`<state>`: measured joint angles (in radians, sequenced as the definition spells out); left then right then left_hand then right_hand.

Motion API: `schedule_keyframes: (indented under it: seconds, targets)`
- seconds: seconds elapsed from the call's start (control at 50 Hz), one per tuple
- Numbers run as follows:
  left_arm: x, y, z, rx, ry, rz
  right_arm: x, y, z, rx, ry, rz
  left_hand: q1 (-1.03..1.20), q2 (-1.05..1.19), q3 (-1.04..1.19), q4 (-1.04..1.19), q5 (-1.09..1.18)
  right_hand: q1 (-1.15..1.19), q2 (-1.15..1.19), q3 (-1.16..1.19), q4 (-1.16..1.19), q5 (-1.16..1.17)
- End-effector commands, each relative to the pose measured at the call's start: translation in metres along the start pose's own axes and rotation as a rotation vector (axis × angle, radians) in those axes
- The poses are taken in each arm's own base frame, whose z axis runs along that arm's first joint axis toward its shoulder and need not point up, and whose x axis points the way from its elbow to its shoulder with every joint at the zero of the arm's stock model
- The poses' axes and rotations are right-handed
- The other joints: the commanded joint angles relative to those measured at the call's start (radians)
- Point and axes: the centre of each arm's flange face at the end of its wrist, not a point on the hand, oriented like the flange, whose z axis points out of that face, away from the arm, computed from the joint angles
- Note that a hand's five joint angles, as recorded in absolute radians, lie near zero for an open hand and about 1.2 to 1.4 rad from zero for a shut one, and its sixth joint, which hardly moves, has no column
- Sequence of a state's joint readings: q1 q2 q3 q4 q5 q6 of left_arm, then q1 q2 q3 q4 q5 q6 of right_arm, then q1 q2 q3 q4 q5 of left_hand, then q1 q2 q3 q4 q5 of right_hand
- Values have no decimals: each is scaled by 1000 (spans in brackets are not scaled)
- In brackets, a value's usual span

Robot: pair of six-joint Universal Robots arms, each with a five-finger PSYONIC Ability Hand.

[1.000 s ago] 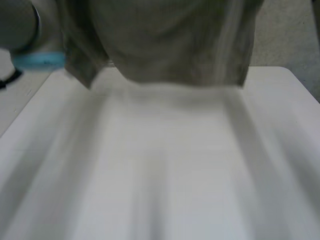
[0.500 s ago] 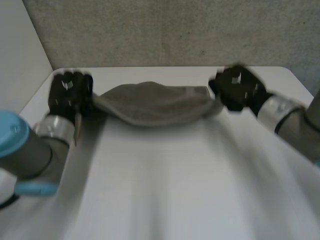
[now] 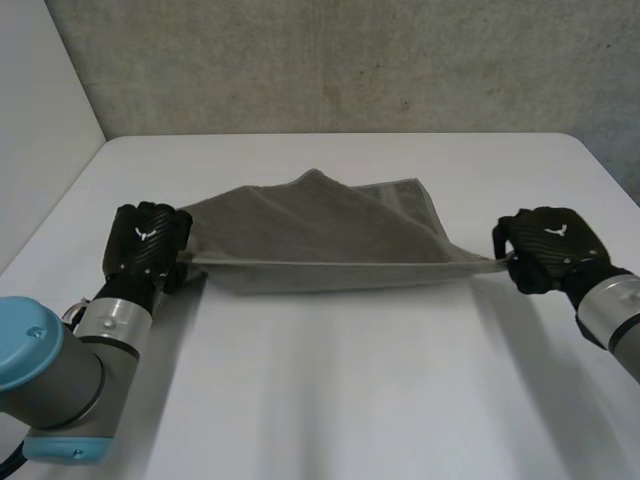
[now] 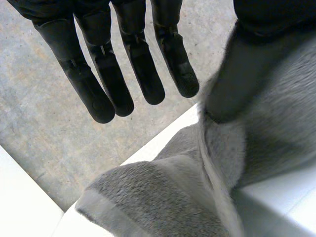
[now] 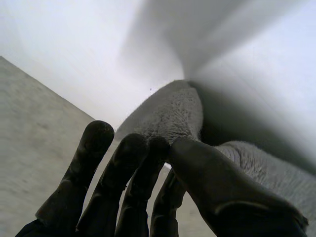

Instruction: Fold the towel.

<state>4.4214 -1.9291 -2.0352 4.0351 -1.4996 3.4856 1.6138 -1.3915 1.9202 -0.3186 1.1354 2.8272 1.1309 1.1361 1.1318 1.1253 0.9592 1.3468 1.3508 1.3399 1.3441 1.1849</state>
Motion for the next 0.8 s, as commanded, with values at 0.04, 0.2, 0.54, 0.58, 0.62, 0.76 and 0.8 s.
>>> schedule_keyframes:
  seconds: [0.04, 0.2, 0.54, 0.58, 0.62, 0.76, 0.8]
  targets:
    - [5, 17, -1, -37, 12, 3, 6, 5, -1, -7, 21, 53, -292, -297, -293, -286, -295, 49, 45, 56, 52, 37]
    - [4, 20, 9, -26, 0, 1, 9, 7, 0, 28, 46, 40, -348, -353, -349, -342, -351, 49, 45, 56, 52, 37]
    - [1, 25, -15, -203, 46, -16, 15, 5, 2, 39, 108, 53, 265, 260, 264, 271, 263, 49, 45, 56, 52, 37]
    - [-2, 24, -17, -230, 44, -23, 15, 4, 2, 40, 103, 51, 265, 260, 264, 271, 263, 49, 45, 56, 52, 37]
    - [-8, 22, -17, -243, 32, -28, 15, 1, 1, 48, 106, 43, 265, 260, 264, 271, 263, 49, 45, 56, 52, 37]
    - [-42, -27, -19, -152, -50, -35, 18, -30, -9, 94, 100, 21, 265, 260, 264, 271, 263, 49, 45, 56, 52, 37]
    - [-47, -41, -22, -113, -66, -44, 19, -41, -13, 103, 92, 16, 265, 260, 264, 271, 263, 49, 45, 56, 52, 37]
